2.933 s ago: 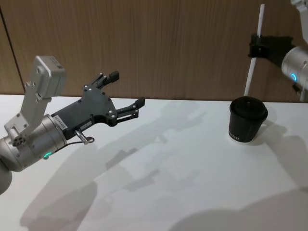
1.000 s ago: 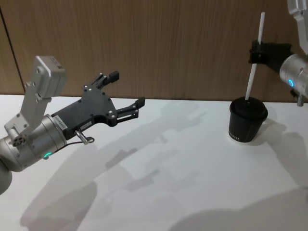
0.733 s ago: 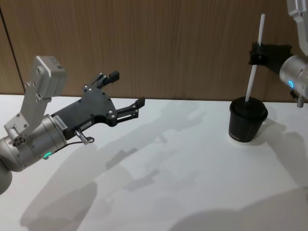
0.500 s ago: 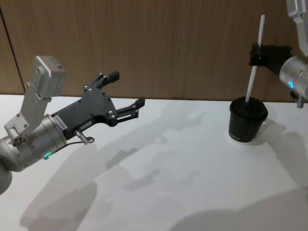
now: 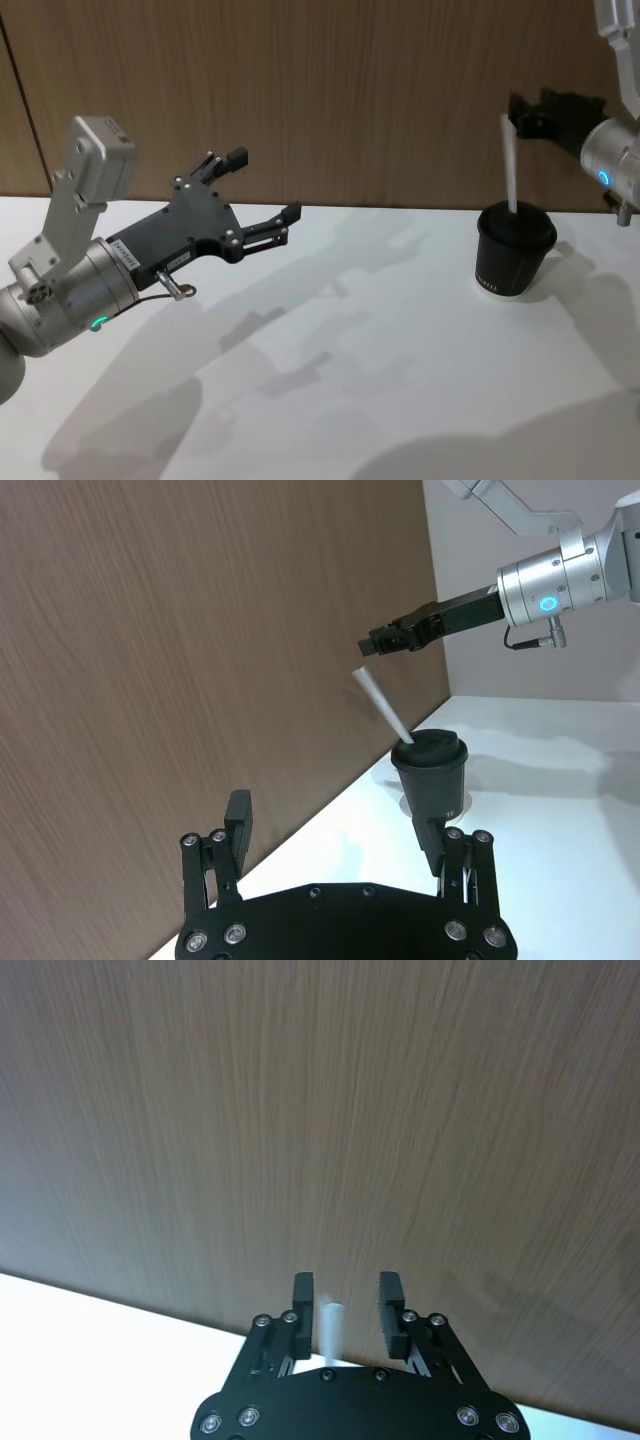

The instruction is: Pick up the straw with one hand, pass it to the other hand, and insert it into the cup.

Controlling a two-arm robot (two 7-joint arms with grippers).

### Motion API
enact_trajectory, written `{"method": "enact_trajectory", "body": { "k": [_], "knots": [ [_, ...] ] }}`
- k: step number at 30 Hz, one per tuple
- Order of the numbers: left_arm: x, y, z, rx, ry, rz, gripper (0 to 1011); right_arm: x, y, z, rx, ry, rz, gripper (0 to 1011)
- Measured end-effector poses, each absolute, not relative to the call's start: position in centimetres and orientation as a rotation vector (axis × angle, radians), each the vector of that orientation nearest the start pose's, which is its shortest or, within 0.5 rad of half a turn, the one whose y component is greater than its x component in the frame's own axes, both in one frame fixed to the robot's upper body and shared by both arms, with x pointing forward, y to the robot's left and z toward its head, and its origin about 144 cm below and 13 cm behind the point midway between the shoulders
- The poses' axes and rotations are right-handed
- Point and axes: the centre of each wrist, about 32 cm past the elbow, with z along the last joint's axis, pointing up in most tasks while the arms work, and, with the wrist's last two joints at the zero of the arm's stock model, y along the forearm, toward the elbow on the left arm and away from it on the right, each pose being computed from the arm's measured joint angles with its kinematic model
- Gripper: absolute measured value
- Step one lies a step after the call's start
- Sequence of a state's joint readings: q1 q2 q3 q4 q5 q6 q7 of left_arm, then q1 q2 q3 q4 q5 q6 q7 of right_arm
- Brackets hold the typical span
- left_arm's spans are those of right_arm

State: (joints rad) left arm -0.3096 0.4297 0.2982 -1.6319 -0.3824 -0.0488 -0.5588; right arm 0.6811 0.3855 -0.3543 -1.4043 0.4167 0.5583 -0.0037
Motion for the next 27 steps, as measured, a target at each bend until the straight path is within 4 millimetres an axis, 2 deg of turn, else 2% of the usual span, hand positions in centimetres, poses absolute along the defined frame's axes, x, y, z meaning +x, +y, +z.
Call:
{"method": "enact_trajectory", "body": {
  "k": [8,9,10,16,19,20,27],
  "knots": [
    [51.97,25.6,125.71,-0.077,-0.299,0.713,1003,59.88,-25.66,134.04,-0.243,0.014,-1.355,629],
    [51.97,25.6,125.71,-0.077,-0.299,0.713,1003,59.88,-25.66,134.04,-0.243,0.014,-1.355,689],
    [51.97,25.6,125.71,-0.077,-0.299,0.713,1003,59.88,-25.66,134.04,-0.243,0.014,-1.355,689],
    [51.97,25.6,125.71,-0.077,-0.299,0.713,1003,59.88,-25.67,134.03,-0.243,0.013,-1.355,891],
    [51.97,25.6,125.71,-0.077,-0.299,0.713,1003,59.88,-25.67,134.03,-0.243,0.014,-1.355,940],
    [51.97,25.6,125.71,-0.077,-0.299,0.713,1003,59.88,-25.67,134.02,-0.243,0.014,-1.355,986],
    [51.97,25.6,125.71,-0.077,-0.299,0.713,1003,59.88,-25.67,134.03,-0.243,0.013,-1.355,1001]
  ]
}}
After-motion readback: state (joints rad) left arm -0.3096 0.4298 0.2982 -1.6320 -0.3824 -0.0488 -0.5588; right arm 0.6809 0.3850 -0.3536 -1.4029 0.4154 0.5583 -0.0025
